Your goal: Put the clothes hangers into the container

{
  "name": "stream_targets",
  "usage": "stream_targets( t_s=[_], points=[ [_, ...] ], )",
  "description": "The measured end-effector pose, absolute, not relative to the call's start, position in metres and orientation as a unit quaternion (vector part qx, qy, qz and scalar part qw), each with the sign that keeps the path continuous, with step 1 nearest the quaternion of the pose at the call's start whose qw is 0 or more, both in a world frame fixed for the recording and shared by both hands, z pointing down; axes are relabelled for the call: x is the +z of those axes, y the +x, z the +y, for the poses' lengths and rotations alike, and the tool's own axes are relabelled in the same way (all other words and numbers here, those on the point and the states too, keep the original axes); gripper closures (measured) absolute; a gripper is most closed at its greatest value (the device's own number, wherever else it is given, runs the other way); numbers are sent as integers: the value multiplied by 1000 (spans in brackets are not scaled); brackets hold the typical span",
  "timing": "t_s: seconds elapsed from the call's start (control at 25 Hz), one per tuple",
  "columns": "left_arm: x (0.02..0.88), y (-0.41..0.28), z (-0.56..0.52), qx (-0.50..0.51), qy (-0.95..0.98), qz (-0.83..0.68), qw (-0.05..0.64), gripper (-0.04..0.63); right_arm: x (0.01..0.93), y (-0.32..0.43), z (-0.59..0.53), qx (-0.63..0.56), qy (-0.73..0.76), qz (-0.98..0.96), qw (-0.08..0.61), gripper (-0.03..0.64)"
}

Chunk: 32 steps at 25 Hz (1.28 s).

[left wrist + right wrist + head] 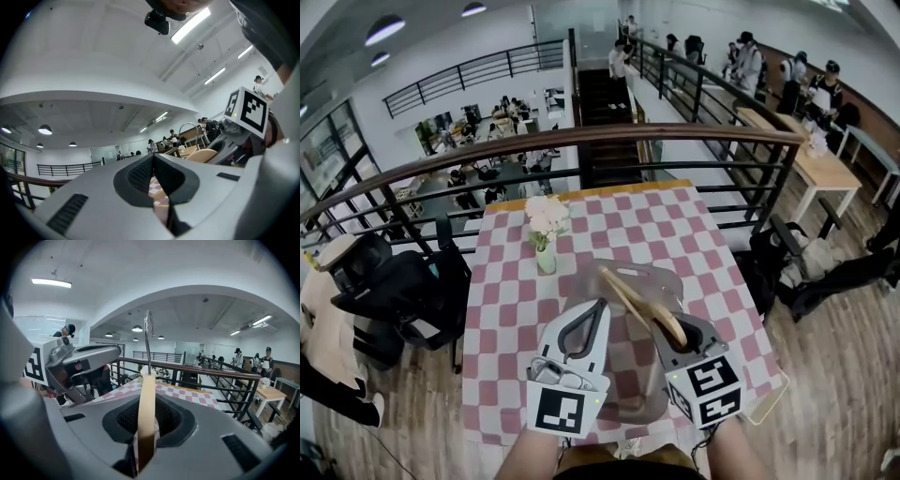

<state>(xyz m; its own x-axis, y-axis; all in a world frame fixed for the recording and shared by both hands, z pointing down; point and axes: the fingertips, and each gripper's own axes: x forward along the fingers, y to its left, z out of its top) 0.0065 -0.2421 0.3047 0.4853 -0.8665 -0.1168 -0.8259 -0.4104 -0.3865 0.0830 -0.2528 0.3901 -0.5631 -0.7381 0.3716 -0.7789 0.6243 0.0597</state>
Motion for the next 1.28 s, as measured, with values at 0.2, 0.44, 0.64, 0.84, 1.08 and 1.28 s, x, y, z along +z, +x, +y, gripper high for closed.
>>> stream_targets(
  t_s=[0.2,0.44,0.64,0.84,1.08,1.28],
  points=[
    [304,-6,-257,-45,-848,491,197,586,391,70,-263,64,441,-872,201,549],
    [310,-26,-272,-43,-863,467,187,586,400,52,-278,93,458,-858,213,550],
    [312,-42,-283,-35,-877,444,182,586,416,35,-284,115,472,-839,246,549],
    [314,-53,-292,-25,-888,425,175,586,429,21,-286,137,475,-826,269,549],
    [325,-60,-297,-23,-899,406,165,586,448,11,-292,157,482,-811,291,549],
    [328,-74,-303,-22,-900,406,157,586,465,-1,-296,174,478,-801,315,549]
  ],
)
